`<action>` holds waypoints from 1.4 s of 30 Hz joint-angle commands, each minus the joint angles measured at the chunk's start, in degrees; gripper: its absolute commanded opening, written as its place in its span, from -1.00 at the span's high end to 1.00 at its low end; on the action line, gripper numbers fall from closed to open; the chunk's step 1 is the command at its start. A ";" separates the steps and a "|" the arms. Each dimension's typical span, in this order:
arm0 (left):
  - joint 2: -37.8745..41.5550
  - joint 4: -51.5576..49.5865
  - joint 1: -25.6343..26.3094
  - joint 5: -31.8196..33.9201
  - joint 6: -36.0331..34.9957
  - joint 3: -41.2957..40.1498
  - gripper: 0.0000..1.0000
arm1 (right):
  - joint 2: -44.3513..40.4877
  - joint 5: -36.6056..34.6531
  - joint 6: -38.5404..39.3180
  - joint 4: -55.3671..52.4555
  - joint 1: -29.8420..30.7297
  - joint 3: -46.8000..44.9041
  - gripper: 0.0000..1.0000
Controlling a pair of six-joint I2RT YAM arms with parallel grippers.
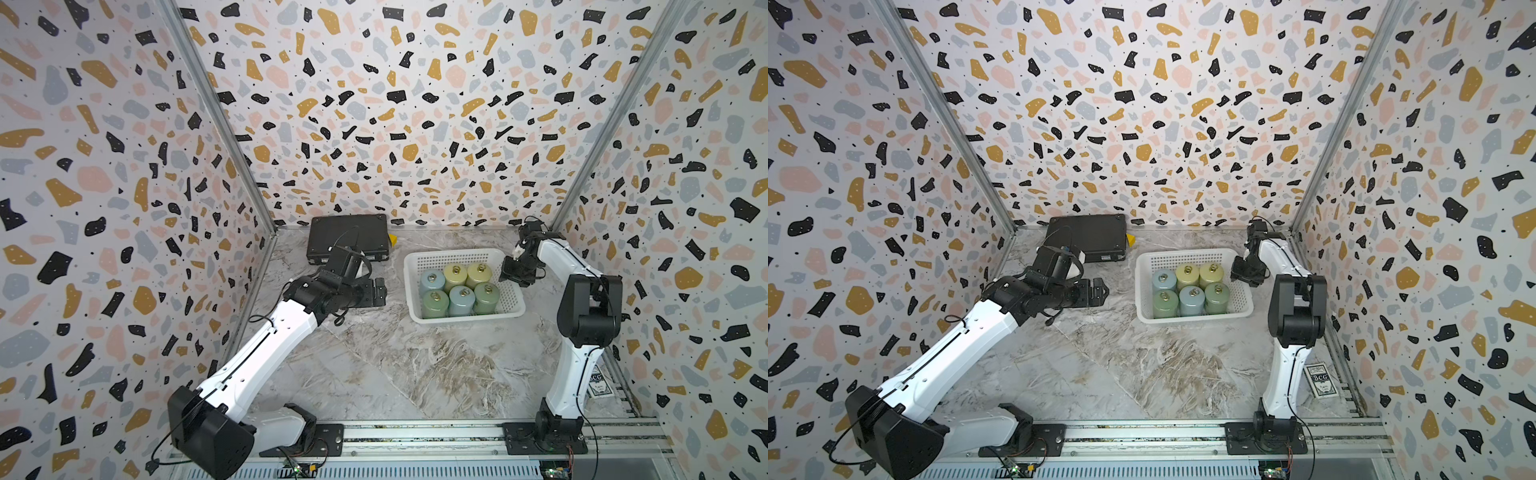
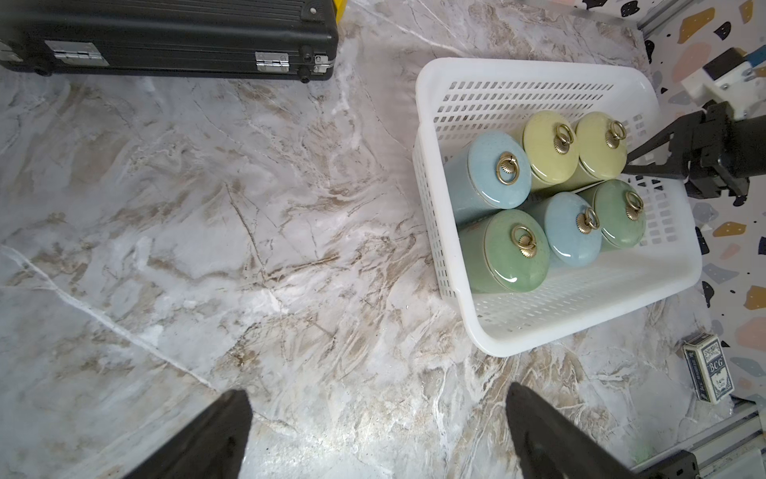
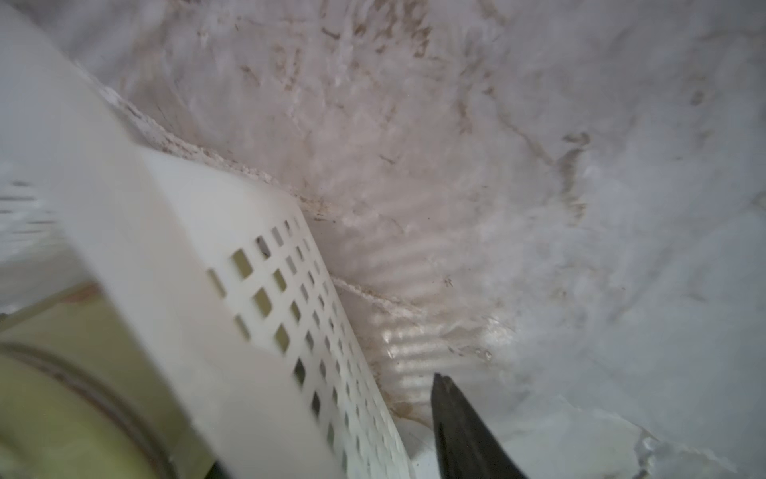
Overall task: Take the tea canister out of the basket
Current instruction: Move the basket to the center of the board.
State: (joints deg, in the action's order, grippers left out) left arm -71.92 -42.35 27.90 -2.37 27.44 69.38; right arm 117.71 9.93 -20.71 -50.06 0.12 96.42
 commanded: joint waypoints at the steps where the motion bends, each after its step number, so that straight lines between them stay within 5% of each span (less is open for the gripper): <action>1: 0.59 0.99 0.23 -0.35 -1.12 1.64 -1.00 | -3.74 3.53 0.04 1.14 0.23 -1.45 0.20; 6: 1.17 0.96 0.23 -0.52 -0.68 1.25 -0.99 | -6.92 6.17 -0.12 3.64 1.29 -6.24 0.62; 16: 2.85 0.74 0.22 -0.09 -0.64 -0.36 -0.99 | -13.30 4.73 0.38 5.40 8.12 -14.34 0.83; 31: 5.74 0.58 0.23 2.37 0.25 -3.81 -0.99 | -19.09 4.17 3.46 5.67 21.41 -21.02 0.88; 42: 5.39 0.14 0.22 3.19 1.10 -4.12 -0.99 | -13.29 5.85 -1.07 7.80 21.94 -16.86 0.86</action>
State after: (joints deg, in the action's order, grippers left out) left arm -67.13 -42.44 27.92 0.12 27.94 65.93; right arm 104.29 15.38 -22.48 -41.76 21.98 76.60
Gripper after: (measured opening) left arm 0.997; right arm 0.187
